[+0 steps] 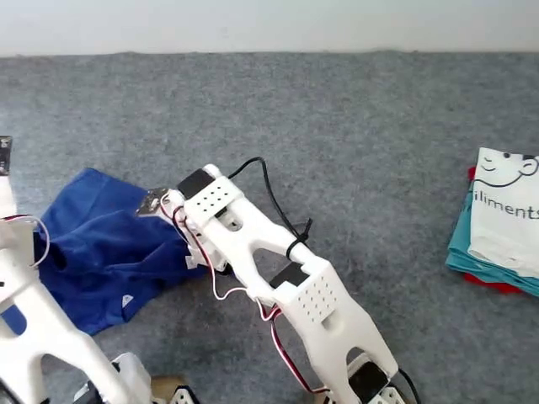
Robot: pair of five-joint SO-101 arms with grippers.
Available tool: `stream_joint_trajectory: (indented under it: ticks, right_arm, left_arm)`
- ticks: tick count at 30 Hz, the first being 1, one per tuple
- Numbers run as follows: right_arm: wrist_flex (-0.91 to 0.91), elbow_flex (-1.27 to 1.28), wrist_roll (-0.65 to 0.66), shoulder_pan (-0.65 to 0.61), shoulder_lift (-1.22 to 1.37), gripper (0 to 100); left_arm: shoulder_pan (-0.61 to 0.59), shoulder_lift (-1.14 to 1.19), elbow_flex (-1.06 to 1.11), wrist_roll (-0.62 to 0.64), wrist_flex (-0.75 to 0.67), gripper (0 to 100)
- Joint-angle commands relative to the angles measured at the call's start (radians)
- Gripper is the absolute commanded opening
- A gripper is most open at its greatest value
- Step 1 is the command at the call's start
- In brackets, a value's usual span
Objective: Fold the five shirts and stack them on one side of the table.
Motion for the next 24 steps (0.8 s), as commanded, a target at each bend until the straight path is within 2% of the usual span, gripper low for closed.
stream_joint_trajectory:
  ticks: [1,7,13,18,24]
  right_arm:
    - [0.035,-0.008,0.002,0.05,-0.088,0.9]
    - [0.105,-0.008,0.071,0.137,-0.311,0.9]
    - [0.116,-0.008,0.158,0.278,-0.579,0.9]
    - [0.09,-0.008,0.256,0.381,-0.8,0.9]
    - [0.002,-0.008,0.339,0.499,-1.03,0.9]
  left_arm:
    - [0.043,-0.057,-0.059,0.011,0.014,1]
    - [0.181,-0.186,-0.12,0.011,-0.005,1]
    - [0.287,-0.267,-0.137,0.055,-0.158,1]
    - [0.37,-0.316,-0.243,0.055,-0.256,1]
    - [0.493,-0.319,-0.407,0.043,-0.295,1]
